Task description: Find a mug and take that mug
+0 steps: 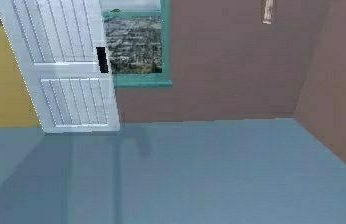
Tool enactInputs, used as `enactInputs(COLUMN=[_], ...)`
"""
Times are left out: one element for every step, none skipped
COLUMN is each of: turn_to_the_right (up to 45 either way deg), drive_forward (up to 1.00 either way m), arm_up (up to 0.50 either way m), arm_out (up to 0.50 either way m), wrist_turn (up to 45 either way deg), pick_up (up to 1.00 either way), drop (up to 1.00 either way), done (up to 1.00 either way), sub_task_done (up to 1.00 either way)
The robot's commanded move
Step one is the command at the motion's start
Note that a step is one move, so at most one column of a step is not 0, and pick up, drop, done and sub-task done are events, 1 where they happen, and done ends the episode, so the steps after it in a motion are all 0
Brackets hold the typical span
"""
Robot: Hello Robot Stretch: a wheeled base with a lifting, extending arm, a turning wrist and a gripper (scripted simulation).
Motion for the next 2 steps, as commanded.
enactInputs(turn_to_the_right=[-3.0, 0.0], drive_forward=[0.00, 0.85], arm_up=[0.00, 0.00], arm_out=[0.00, 0.00], wrist_turn=[0.0, 0.0], pick_up=[0.00, 0.00], drop=[0.00, 0.00], done=[0.00, 0.00], sub_task_done=[0.00, 0.00])
